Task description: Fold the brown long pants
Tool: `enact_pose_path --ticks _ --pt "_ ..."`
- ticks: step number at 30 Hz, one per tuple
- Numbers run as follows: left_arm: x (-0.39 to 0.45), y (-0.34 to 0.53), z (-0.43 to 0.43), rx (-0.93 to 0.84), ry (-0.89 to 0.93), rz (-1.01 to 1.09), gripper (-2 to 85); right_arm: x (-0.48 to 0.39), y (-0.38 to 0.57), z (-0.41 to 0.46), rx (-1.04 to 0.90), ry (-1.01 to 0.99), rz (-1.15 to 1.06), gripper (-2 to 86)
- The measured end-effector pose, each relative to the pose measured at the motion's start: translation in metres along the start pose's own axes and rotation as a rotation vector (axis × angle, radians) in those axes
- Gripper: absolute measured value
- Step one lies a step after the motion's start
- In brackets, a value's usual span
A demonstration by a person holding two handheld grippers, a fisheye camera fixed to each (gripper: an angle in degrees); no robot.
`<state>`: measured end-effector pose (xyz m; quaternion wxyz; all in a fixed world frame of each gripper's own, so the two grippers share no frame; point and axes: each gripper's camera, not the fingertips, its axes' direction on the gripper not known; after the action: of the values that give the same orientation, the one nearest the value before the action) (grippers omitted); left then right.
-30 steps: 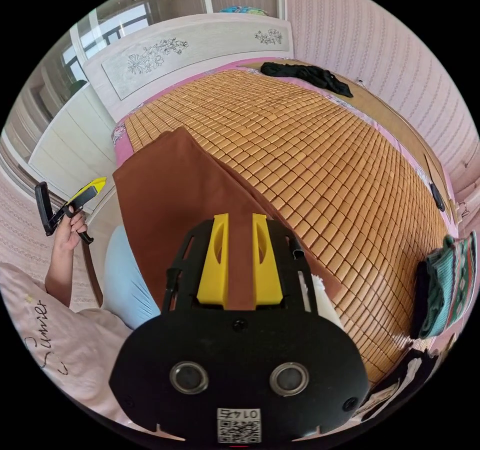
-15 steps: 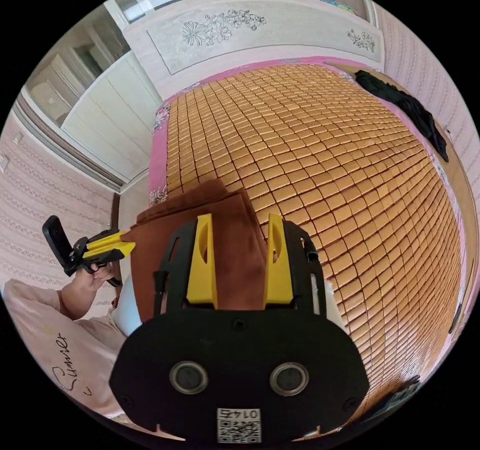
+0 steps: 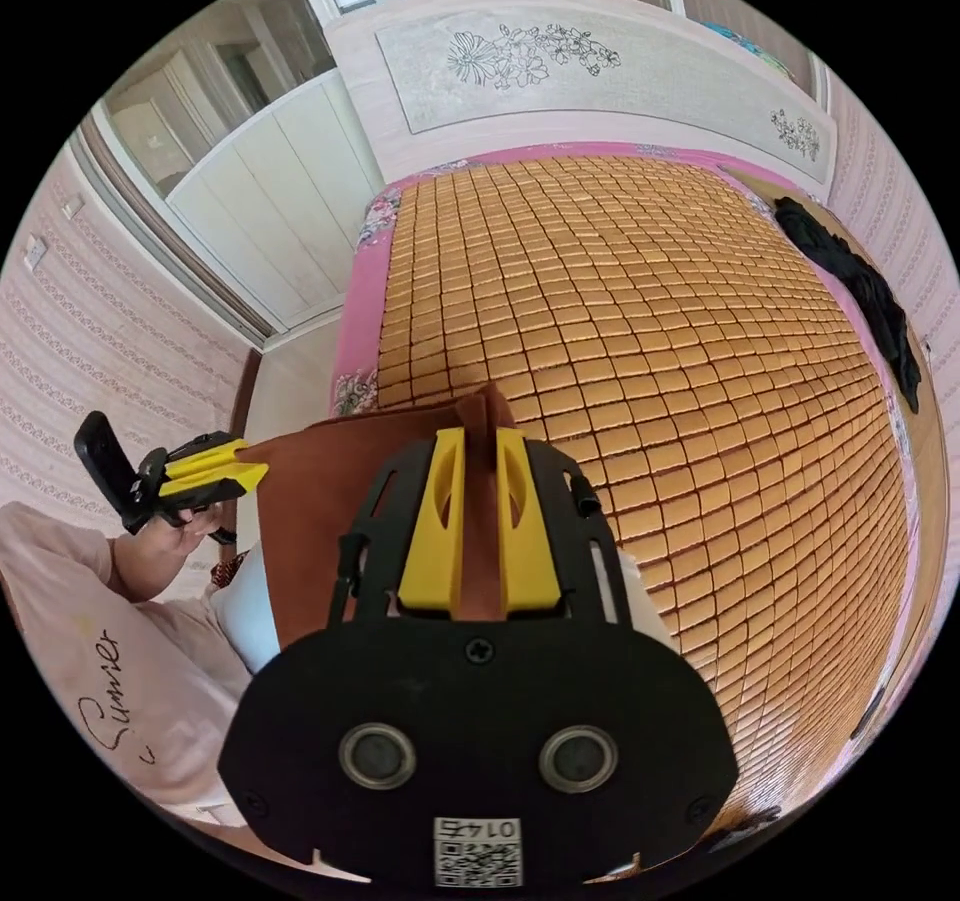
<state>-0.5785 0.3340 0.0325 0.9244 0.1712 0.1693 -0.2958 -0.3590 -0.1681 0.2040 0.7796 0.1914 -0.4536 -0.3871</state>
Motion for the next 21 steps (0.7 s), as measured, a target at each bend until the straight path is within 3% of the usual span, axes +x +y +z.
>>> enact_pose_path --ticks 4,8,13,16,21 --pt "-0.005 0.014 -0.014 -0.001 0.047 -0.019 4.7 -0.002 0.036 -0.039 0.123 0.094 0.088 7.2" --pt "0.021 0.037 -0.038 0.054 0.057 0.163 1.3 -0.02 0.136 -0.102 0.194 0.319 0.146 1.0" --pt "0.097 0.079 -0.003 -0.118 0.312 0.406 -0.8 -0.03 0.226 -0.098 0.131 0.206 0.318 -0.1" --pt "0.15 0.104 0.019 -0.178 0.39 0.499 -0.9 -0.038 0.211 -0.078 0.084 0.216 0.332 -0.3" --pt "0.193 0.131 0.042 -0.165 0.3 0.569 -1.0 -0.029 0.143 -0.054 -0.035 0.337 0.299 -0.4"
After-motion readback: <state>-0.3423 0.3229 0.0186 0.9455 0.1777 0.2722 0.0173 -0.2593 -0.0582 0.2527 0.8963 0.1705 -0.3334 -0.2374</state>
